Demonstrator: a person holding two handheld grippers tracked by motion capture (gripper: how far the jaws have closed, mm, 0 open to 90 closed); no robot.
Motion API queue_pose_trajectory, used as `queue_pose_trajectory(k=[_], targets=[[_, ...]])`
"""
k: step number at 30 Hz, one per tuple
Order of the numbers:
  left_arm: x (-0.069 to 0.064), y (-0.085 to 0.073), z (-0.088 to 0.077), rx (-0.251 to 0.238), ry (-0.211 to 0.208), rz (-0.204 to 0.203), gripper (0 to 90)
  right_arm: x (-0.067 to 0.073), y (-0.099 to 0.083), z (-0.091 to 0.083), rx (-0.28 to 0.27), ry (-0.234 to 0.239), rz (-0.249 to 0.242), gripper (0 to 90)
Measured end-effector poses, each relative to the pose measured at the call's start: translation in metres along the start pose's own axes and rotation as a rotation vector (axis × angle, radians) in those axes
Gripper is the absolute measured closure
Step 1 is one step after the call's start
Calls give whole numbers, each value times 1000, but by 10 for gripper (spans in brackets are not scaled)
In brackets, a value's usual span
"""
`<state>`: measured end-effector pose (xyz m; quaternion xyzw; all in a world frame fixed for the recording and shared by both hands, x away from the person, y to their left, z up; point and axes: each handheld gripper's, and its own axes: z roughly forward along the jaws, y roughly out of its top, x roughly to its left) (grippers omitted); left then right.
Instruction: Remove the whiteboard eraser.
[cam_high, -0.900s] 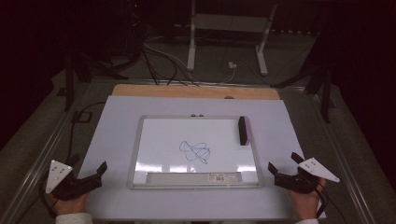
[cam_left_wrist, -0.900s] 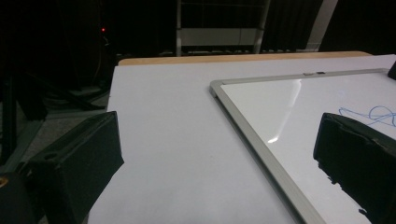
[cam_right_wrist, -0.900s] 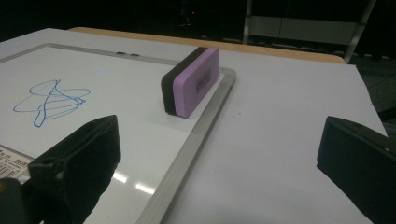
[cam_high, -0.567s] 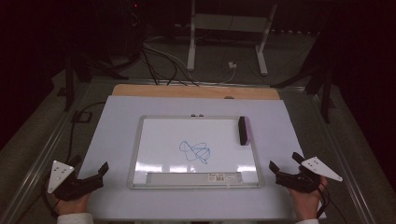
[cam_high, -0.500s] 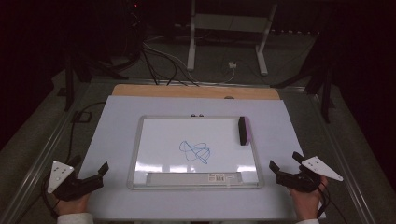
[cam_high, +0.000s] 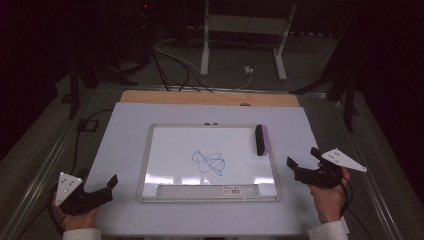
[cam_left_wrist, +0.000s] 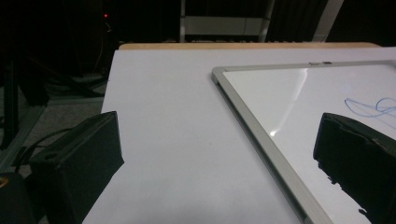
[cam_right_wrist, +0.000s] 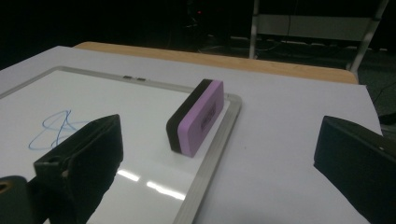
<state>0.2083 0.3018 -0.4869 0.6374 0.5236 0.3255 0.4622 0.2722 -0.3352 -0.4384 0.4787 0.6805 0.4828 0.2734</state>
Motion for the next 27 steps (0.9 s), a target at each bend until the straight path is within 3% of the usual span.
queue_pose_trajectory(k=[14,20,27], targets=[[-1,-3,1,15,8,-8,21,-2,23,34,25,14,17,15],[-4,-2,2,22,19,21,21,-2,31,49,50,20,9,15],[-4,-3,3,24,22,24,21,-3,37,70,82,14,11,15]])
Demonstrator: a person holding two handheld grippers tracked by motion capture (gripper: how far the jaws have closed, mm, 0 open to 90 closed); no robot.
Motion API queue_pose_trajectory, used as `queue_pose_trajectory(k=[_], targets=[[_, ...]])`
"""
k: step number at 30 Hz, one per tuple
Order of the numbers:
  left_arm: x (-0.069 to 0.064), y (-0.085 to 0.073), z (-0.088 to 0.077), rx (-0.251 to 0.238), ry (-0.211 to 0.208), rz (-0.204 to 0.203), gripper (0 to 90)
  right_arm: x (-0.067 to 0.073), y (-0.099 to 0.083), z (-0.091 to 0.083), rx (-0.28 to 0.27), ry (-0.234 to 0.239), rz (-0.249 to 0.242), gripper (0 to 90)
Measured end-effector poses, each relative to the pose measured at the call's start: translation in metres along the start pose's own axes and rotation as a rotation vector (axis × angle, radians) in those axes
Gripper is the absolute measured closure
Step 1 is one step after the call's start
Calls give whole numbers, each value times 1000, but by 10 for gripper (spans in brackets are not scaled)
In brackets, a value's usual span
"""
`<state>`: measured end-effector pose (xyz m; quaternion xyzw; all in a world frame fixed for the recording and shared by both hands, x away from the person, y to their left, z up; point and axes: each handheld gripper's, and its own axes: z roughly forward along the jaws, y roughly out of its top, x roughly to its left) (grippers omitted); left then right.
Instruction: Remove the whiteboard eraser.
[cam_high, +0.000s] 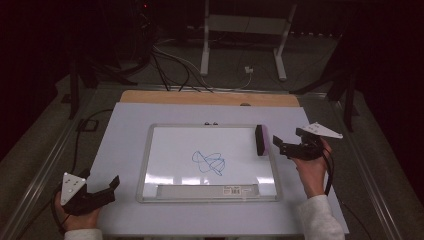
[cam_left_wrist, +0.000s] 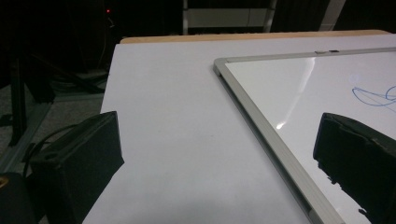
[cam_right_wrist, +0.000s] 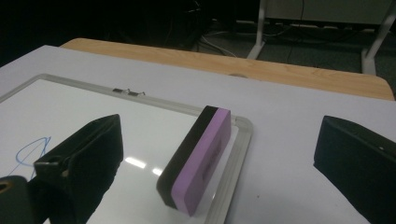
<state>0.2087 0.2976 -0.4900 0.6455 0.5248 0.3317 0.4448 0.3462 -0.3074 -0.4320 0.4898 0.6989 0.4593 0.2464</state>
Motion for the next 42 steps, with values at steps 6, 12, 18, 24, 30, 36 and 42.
queue_pose_trajectory(k=[6,12,18,24,30,36,42], targets=[[0,0,1,4,-1,4,21,0,2,15,19,2,9,15],[0,0,1,2,-3,4,21,0,1,27,42,-1,25,15],[-1,0,2,7,-7,9,21,-3,-2,39,65,0,56,15],[-1,0,2,8,-9,13,21,-10,-8,50,124,-5,97,56],[-2,-1,2,9,-11,15,21,-11,-13,59,165,7,130,114],[-2,-1,2,8,-12,16,21,-10,-15,66,183,4,142,171],[-2,-1,3,12,-15,18,21,-8,-19,71,205,-26,142,271]])
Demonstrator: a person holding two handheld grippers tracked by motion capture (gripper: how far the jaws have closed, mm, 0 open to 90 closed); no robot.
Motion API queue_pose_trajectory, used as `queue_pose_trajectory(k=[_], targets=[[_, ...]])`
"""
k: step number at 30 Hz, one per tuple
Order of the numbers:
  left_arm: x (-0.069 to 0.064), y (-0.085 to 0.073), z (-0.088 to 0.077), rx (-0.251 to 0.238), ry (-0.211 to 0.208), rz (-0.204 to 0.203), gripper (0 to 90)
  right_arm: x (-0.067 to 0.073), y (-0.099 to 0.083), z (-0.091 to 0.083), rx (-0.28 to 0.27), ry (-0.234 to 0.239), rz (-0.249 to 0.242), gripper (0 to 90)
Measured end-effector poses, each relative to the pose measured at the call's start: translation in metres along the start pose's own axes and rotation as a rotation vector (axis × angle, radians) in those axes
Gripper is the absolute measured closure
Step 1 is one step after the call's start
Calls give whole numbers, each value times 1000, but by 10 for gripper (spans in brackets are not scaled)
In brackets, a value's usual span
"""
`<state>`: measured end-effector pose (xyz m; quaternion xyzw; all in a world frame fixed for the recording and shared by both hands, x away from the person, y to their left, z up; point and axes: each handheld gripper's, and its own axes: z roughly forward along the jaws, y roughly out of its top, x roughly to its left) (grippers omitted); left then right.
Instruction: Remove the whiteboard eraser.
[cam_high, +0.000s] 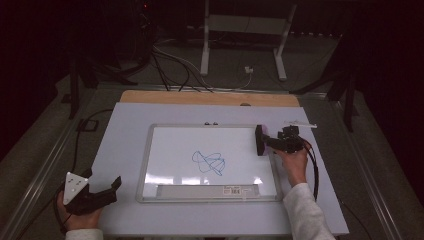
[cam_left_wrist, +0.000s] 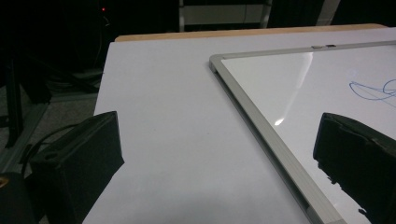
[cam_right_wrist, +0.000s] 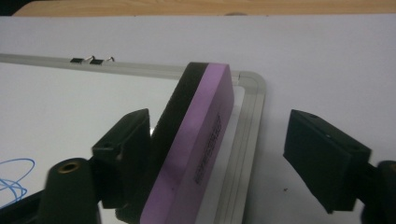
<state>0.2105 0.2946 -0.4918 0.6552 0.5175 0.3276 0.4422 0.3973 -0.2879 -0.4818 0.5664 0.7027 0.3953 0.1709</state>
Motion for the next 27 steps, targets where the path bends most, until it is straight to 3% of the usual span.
queue_pose_trajectory(k=[6,14,21,27], targets=[[0,0,0,3,1,1,21,0,-1,3,24,26,15,369],[-1,0,1,8,-1,5,21,1,0,5,40,49,44,407],[-2,-1,2,10,-3,6,21,1,0,7,51,71,58,395],[-1,0,1,5,1,8,21,14,0,19,78,104,51,373]])
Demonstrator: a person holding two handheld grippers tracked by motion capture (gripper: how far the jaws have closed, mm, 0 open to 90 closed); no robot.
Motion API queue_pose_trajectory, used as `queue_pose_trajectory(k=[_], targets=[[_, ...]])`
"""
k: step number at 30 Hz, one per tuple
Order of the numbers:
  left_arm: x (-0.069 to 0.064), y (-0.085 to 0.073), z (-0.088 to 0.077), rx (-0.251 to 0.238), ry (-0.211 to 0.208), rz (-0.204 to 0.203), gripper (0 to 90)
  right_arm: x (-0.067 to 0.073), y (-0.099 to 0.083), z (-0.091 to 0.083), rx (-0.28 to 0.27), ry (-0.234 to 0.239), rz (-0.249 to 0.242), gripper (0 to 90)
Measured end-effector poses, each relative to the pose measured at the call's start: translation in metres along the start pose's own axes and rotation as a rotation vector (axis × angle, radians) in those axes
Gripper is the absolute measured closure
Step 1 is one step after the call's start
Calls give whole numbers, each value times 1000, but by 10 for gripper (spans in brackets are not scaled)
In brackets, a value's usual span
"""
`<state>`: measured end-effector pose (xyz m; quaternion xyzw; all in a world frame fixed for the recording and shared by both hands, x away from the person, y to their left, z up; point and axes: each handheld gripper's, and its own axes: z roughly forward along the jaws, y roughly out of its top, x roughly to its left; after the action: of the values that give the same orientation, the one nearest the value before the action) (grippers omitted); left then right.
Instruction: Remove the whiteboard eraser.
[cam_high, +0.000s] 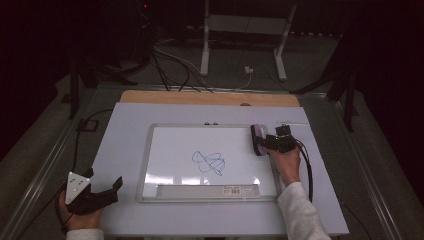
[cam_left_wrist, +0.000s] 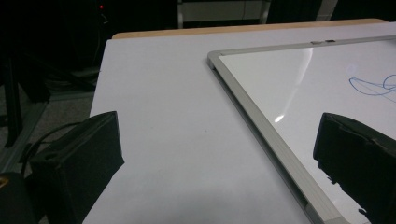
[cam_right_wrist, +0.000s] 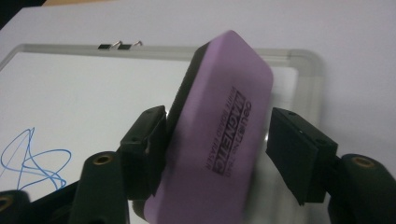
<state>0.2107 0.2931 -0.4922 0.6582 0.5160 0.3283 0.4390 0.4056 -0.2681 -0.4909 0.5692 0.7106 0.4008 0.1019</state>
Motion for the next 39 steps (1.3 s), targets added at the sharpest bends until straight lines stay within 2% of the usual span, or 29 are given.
queue_pose_trajectory(k=[3,4,7,24,35,39], targets=[[1,0,0,-2,1,-4,21,2,-2,5,18,6,3,367],[1,0,0,2,1,-1,21,1,-3,6,28,20,32,368],[1,0,0,1,-1,1,21,1,-3,6,27,22,37,370],[0,0,0,3,0,7,21,5,-5,11,52,23,18,400],[0,0,0,3,1,8,21,21,-3,13,35,52,-25,403],[0,0,0,4,1,8,21,24,-2,11,30,61,-26,403]])
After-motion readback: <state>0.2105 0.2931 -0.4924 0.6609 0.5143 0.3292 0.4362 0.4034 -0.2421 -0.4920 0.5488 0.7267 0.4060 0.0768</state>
